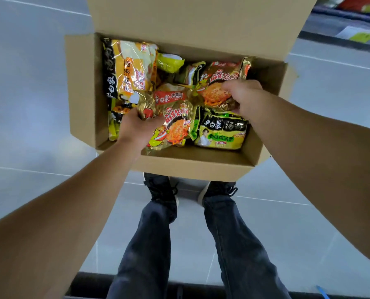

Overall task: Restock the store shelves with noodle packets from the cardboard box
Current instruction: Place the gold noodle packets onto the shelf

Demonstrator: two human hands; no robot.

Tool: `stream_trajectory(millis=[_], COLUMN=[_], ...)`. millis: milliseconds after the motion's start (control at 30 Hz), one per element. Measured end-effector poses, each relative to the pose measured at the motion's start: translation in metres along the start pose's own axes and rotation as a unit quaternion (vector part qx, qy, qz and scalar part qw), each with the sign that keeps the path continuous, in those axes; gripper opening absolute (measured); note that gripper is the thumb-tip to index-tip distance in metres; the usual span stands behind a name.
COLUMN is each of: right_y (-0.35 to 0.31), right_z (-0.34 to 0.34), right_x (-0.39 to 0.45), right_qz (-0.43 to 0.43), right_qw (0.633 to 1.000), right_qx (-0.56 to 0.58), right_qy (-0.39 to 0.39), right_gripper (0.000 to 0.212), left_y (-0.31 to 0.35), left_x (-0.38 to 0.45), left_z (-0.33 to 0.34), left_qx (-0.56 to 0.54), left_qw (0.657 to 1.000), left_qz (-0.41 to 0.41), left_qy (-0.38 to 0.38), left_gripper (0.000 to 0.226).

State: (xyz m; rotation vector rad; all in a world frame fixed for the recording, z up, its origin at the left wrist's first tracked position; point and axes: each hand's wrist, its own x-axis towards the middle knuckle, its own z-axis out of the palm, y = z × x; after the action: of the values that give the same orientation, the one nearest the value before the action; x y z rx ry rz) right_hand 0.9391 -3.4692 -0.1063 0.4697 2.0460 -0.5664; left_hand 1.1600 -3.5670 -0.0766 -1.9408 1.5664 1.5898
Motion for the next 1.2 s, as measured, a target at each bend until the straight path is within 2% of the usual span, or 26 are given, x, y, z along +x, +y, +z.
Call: stream_trajectory(millis=[67, 133, 300, 500, 667, 767, 900, 1000, 1200], right_y=[0.009, 0.023, 0.047, 0.020, -0.012, -0.021, -0.014, -0.005, 0.023], right_z=[-0.006, -0.020, -0.069, -0.141, -0.217, -0.265, -0.332, -0.378, -0.470], right_x=[-0.017, -0.037, -0.112, -0.230, -0.342, -0.406, -0.473, -0.505, -0.558], right_qz=[-0.024, -0.062, -0.108, -0.154, -0.202, -0.242, -0.283, -0.285, -0.315], right_qw=[0.999, 0.992, 0.977, 0.970, 0.963, 0.953, 0.940, 0.935, 0.913], right_qx=[-0.038, -0.101, -0.176, -0.177, -0.131, -0.110, -0.009, 0.027, 0.087], right_qy=[0.023, 0.032, 0.049, 0.070, 0.120, 0.147, 0.188, 0.208, 0.246], right_gripper=[0.037, 0.043, 0.040, 0.033, 0.036, 0.031, 0.022, 0.036, 0.049], left_y=[0.000, 0.006, 0.047, 0.122, 0.197, 0.237, 0.287, 0.325, 0.384], left_x=[-0.009, -0.026, -0.078, -0.171, -0.265, -0.317, -0.382, -0.433, -0.544], left_z=[-0.008, -0.019, -0.058, -0.097, -0.138, -0.161, -0.182, -0.183, -0.166], left_qx=[0.009, 0.023, 0.049, 0.038, 0.072, 0.083, 0.079, 0.072, 0.036], left_qw=[1.000, 1.000, 0.998, 0.994, 0.980, 0.971, 0.958, 0.943, 0.908], left_qz=[0.002, 0.010, 0.039, 0.098, 0.181, 0.212, 0.265, 0.310, 0.402], left_qy=[0.014, 0.014, -0.004, -0.031, -0.051, -0.078, -0.078, -0.102, -0.110], left_gripper=[0.025, 0.011, 0.021, 0.017, 0.024, 0.022, 0.038, 0.030, 0.023])
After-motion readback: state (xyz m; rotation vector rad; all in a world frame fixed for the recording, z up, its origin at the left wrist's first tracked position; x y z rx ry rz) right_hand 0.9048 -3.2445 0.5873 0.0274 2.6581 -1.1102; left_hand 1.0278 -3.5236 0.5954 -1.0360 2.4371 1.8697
